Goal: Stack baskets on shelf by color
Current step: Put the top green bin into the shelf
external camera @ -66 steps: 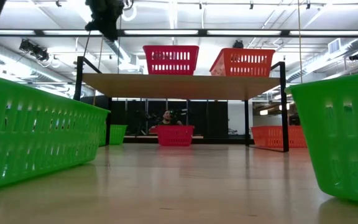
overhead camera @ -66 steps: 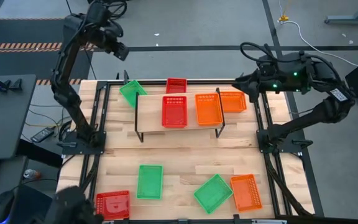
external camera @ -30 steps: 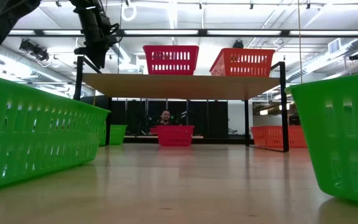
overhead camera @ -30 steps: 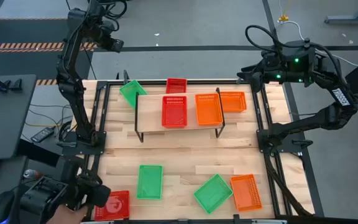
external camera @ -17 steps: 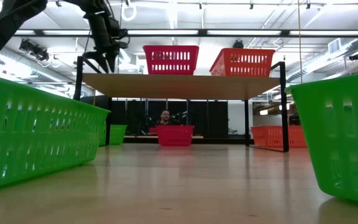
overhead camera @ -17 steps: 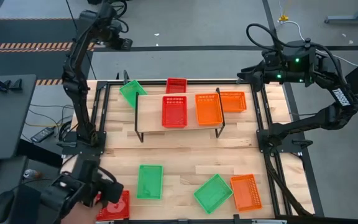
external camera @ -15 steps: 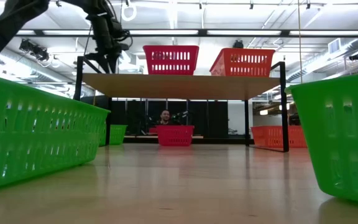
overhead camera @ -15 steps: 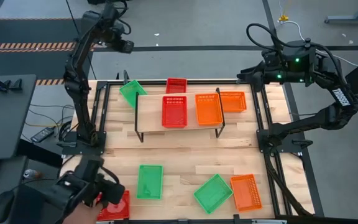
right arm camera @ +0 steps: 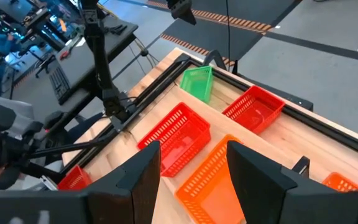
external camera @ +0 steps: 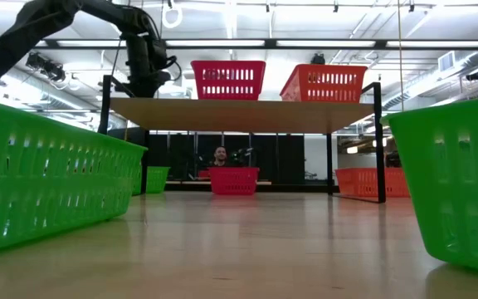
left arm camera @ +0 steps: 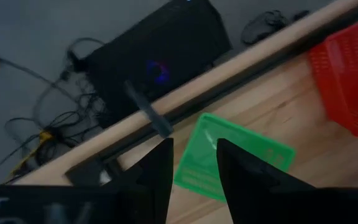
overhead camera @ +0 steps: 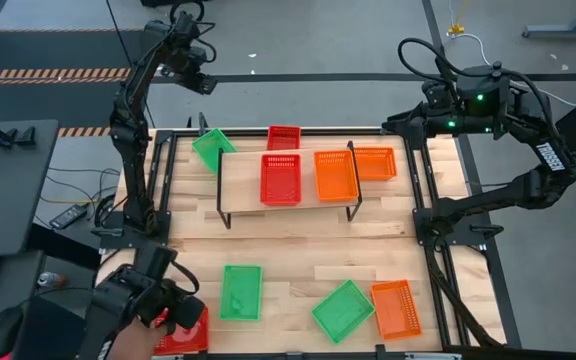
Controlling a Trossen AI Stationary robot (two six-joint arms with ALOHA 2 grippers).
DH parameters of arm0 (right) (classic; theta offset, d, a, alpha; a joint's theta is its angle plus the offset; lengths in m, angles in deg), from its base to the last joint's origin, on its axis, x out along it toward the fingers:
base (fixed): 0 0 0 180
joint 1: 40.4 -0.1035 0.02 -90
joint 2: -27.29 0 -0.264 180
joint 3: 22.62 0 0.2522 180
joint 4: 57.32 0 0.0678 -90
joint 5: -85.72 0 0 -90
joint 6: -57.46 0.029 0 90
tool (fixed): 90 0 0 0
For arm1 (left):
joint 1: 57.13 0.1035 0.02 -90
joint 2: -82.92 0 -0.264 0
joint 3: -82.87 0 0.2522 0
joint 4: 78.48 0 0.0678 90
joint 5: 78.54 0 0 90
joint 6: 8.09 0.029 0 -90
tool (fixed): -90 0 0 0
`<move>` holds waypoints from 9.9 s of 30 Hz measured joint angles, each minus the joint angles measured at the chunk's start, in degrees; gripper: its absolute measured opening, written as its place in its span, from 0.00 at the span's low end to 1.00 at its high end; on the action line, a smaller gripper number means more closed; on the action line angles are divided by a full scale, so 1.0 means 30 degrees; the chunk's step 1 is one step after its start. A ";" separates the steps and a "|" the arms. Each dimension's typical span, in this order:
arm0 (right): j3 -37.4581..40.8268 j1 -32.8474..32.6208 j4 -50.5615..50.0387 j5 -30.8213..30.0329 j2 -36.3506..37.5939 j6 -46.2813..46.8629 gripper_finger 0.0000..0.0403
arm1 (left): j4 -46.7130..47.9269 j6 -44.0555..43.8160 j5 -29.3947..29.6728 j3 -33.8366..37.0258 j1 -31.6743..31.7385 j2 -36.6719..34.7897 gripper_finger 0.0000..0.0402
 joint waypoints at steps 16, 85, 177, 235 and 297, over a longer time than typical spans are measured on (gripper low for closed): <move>0.0000 0.0000 -0.1369 0.0425 0.0313 0.0465 0.47 | -0.0043 -0.0009 -0.0530 0.1883 -0.1056 0.0661 0.37; 0.0000 0.0579 -0.4051 0.2561 0.0291 -0.0598 0.47 | -0.9500 -0.1440 0.0101 1.8119 -0.2710 -0.6321 0.45; -0.0087 0.0991 -0.2680 0.3340 0.0437 -0.1030 0.47 | -0.1522 0.3549 0.2053 1.3352 -0.2663 -0.6314 0.38; -0.0087 0.0989 -0.3882 0.4561 0.0415 0.0091 0.47 | -0.7954 0.9978 0.4620 2.0232 -0.5661 -0.6285 0.02; -0.0095 0.0984 -0.5383 0.4000 0.0430 -0.1749 0.47 | -0.6739 0.9589 0.5664 1.3784 -0.5173 -0.3982 0.02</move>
